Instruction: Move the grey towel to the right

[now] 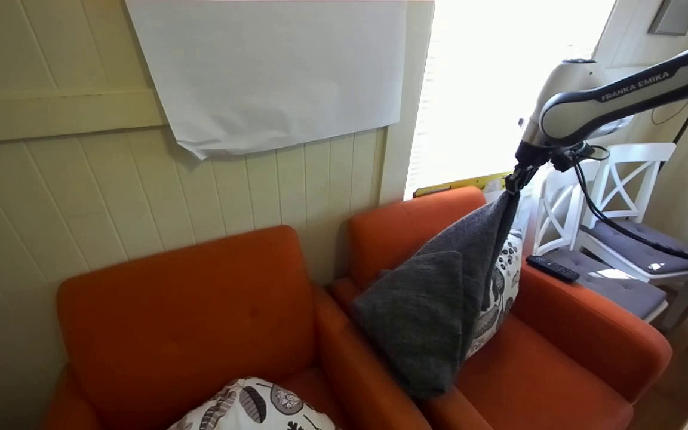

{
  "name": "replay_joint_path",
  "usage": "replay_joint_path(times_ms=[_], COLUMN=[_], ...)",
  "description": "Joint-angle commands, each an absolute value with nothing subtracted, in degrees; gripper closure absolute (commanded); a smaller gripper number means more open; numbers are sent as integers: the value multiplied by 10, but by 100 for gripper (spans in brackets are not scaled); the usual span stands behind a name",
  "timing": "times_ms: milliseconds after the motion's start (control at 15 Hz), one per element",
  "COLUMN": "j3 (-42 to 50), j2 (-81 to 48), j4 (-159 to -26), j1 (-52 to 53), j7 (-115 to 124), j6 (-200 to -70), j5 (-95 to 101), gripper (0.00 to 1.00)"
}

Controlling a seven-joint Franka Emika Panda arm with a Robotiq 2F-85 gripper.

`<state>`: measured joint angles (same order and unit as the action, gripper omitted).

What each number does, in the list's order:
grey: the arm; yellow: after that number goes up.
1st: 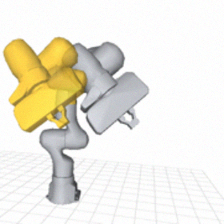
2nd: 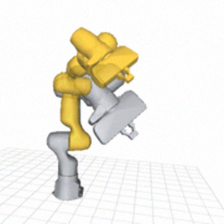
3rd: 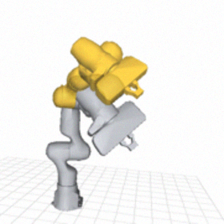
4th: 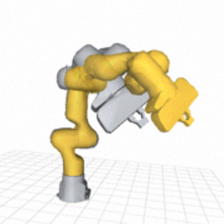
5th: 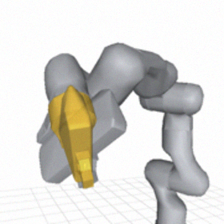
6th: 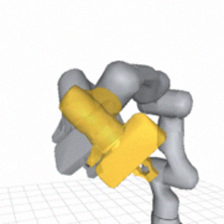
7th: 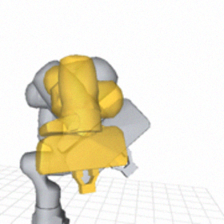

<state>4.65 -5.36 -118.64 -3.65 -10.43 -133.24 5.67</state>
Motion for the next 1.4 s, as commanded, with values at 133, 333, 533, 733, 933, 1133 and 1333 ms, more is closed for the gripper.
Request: replay_joint_path(times_ms=[133,333,533,733,933,1133,1333], j3=[87,106,121,135,133,129,129], j2=[-126,-151,-174,-200,-236,-217,-225], j4=[-1100,-1083,-1070,-1051,-1019,-1052,-1044], j1=[-51,-51,-53,-49,-47,-41,-40], j7=[41,115,181,255,287,276,278], j6=[-1328,-1326,-1335,-1341,-1330,-1333,-1332], j5=[130,130,114,110,94,94,94], gripper=[99,99,99,99,99,96,99])
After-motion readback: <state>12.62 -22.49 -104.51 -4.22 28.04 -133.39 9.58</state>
